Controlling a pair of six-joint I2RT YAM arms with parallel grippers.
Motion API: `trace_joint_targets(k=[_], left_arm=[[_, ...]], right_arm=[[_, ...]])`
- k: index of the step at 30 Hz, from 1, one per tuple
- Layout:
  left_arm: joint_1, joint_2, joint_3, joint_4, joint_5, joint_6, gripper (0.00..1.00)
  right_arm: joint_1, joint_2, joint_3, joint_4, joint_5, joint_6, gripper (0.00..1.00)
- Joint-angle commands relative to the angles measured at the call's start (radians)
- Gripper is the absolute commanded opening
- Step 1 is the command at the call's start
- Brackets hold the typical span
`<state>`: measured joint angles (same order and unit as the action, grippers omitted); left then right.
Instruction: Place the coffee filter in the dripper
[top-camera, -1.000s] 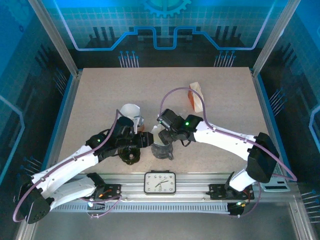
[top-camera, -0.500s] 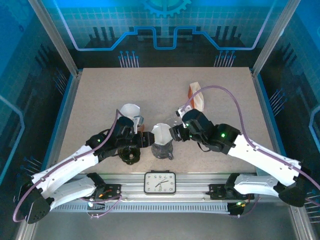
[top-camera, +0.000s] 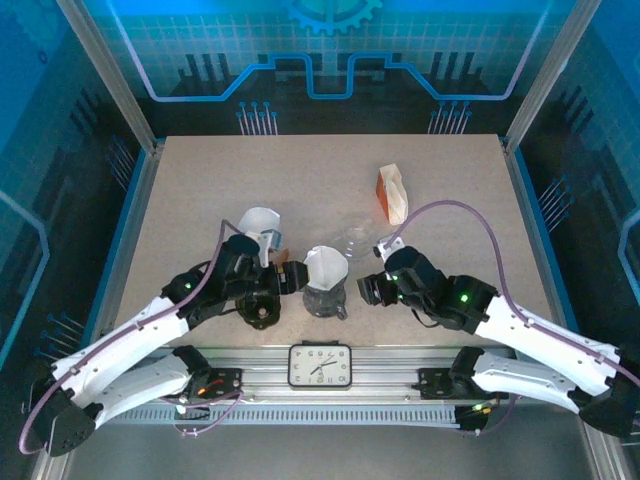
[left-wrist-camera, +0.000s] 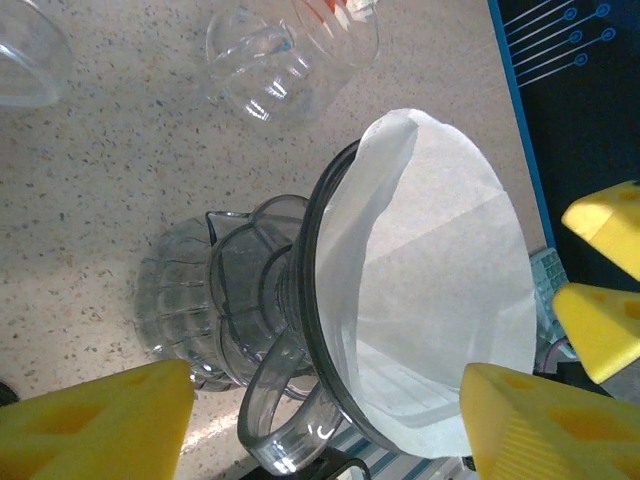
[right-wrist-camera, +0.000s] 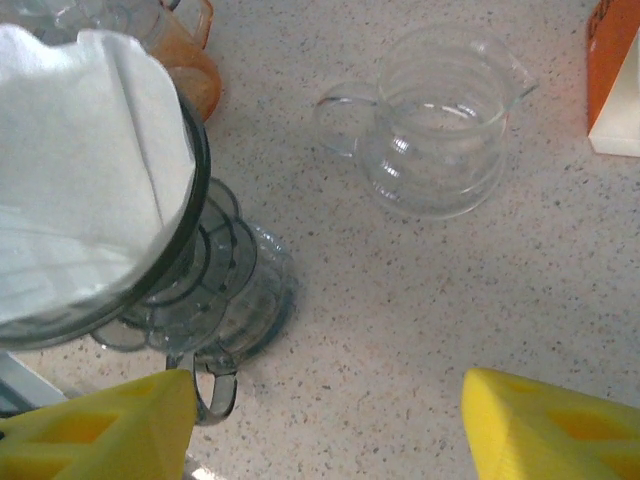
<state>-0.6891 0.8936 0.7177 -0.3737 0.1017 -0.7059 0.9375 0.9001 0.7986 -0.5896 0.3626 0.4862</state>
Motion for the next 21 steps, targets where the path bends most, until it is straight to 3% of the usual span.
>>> trace_joint_targets(k=[1,6,10,21], left_arm=[[0.008,-0.070,0.044,-0.052,-0.056,-0.013,0.81],[0.008,-0.177,0.025,-0.109,-0.144,-0.022,0.99],[0.007,-0.262,-0.026,-0.145,-0.208,-0.054,0.99],[0.007,-0.480,-0.176,-0.196,-0.288,-0.167,0.99]], right_arm=[[0.016,-0.060,-0.070,0.061,-0.047,0.025,0.71],[0.031,-0.130,-0.218,0.185,-0.127,0.048,0.70],[0.059,-0.131,-0.341,0.344,-0.177,0.064,0.69],[0.153,0.002,-0.492,0.667,-0.127,0.052,0.67]])
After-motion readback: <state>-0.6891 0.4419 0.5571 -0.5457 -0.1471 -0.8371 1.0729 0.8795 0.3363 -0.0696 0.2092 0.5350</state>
